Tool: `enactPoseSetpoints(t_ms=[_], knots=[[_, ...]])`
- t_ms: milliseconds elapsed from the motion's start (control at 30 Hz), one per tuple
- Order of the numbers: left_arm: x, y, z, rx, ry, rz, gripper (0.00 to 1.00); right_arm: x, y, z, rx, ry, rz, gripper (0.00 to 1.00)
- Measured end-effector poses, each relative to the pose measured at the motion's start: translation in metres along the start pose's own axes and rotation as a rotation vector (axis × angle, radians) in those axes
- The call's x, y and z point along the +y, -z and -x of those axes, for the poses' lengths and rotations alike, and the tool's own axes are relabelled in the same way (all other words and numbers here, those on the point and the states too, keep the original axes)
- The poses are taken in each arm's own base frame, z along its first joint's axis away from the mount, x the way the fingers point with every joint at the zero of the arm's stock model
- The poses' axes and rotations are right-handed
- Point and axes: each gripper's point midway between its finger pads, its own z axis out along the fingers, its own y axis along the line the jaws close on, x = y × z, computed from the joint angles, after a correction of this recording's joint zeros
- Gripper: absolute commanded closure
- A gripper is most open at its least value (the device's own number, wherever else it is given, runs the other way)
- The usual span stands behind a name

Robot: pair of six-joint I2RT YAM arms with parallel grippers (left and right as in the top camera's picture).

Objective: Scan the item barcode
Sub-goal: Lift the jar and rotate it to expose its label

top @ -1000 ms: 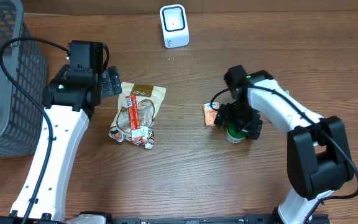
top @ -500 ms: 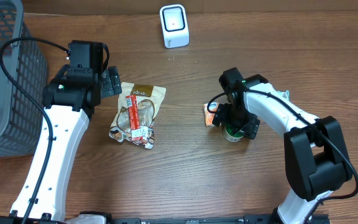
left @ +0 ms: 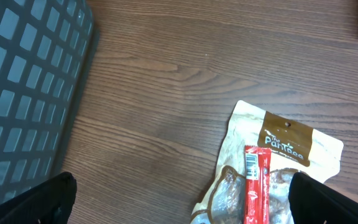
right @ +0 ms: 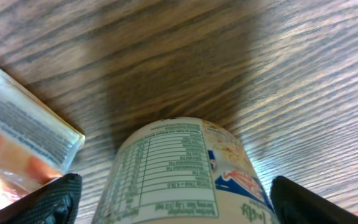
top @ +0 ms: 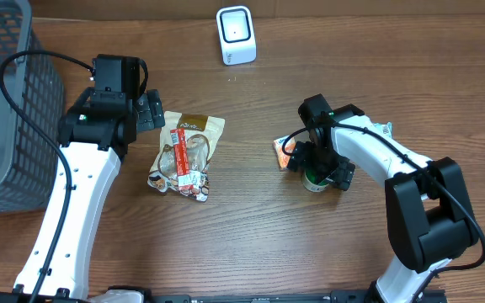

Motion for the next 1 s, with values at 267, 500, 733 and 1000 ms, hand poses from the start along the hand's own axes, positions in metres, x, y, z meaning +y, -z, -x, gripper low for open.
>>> enactPoseSetpoints(t_ms=[267,500,733,1000], knots=[[0.000,0.000,0.000,0.000,0.000,0.000,0.00,-0.003,0.000,-0.002,0.007,0.001,-0.011,0.36],[0.000,0.000,0.000,0.000,0.000,0.000,0.00,-0.016,0.008,-0.017,0.076,-0.001,-0.074,0.60],[0.000,0.000,0.000,0.000,0.000,0.000,0.00,0.014,0.039,-0.016,0.123,-0.003,0.050,0.80],[0.000,0.000,0.000,0.000,0.000,0.000,0.00,0.057,0.055,-0.045,0.303,0.057,0.305,0.81]])
